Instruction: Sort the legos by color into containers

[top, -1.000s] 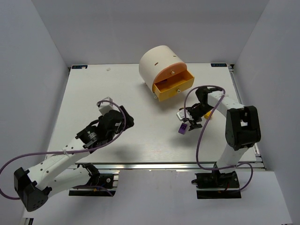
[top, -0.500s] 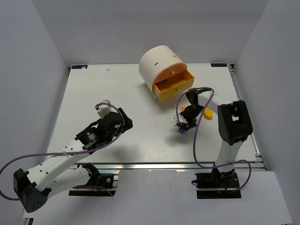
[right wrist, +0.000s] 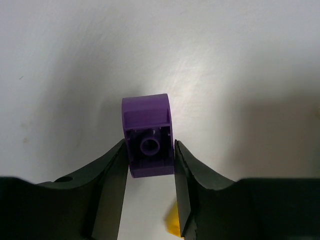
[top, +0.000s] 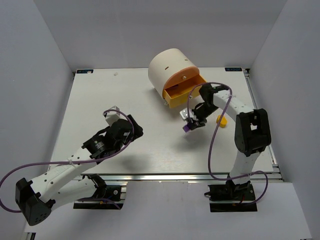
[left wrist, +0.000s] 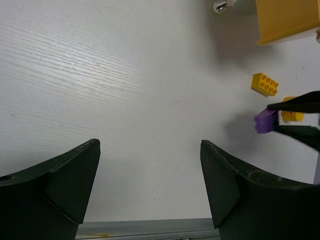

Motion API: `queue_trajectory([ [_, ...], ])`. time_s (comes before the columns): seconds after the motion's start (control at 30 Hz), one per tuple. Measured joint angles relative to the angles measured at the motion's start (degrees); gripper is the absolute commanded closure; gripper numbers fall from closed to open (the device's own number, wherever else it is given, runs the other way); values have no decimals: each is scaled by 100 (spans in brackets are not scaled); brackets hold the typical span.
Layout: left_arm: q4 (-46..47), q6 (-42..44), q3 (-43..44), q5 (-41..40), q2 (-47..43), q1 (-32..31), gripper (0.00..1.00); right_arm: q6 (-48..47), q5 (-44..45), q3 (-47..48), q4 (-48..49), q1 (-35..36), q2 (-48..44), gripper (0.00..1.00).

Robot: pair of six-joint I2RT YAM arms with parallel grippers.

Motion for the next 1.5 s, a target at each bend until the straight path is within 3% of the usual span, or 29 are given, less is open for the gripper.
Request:
queue_trajectory([
  [0.13,87,9,-42,39,7,2,8,1534,-640,540,479,-9,-656,100],
  [0.3,170,55,-42,66,79,0,8,3589,-553,378,2024,-2,-1836,99],
  [0.5,302,164,-42,87,243,0,8,4830,87,723,3381,0,-1624,91],
  [0.67,313,203,-42,116,310,0,8,4981,555,916,3989,31,-1064,73],
  [0.7,313,203,-42,125,310,0,8,4959,636,1003,4061,42,-922,62],
  [0.77,310,201,-42,133,308,0,8,4916,750,1141,4151,72,-708,50],
  [0.8,310,201,-42,138,306,0,8,4892,791,1200,4197,87,-616,37],
  [0.83,310,199,-42,144,297,0,8,4859,833,1235,4251,105,-551,33],
  [0.97,310,179,-42,157,216,0,8,4843,894,1283,4345,140,-533,28],
  [1.07,313,175,-44,166,175,0,8,4913,870,1316,4428,149,-540,33],
  [1.1,315,177,-44,170,173,2,8,4990,844,1316,4437,146,-542,43],
  [1.13,313,177,-44,173,173,0,8,5066,798,1316,4446,149,-551,55],
  [1.17,313,177,-44,175,173,0,8,5178,758,1316,4452,146,-560,74],
  [1.2,315,179,-44,175,173,0,8,5344,699,1314,4468,144,-579,100],
  [1.37,334,179,-44,177,184,2,8,6037,0,1040,4402,-7,-1060,100],
  [1.5,358,181,-44,177,184,2,8,5740,-629,745,3842,-146,-1491,100],
])
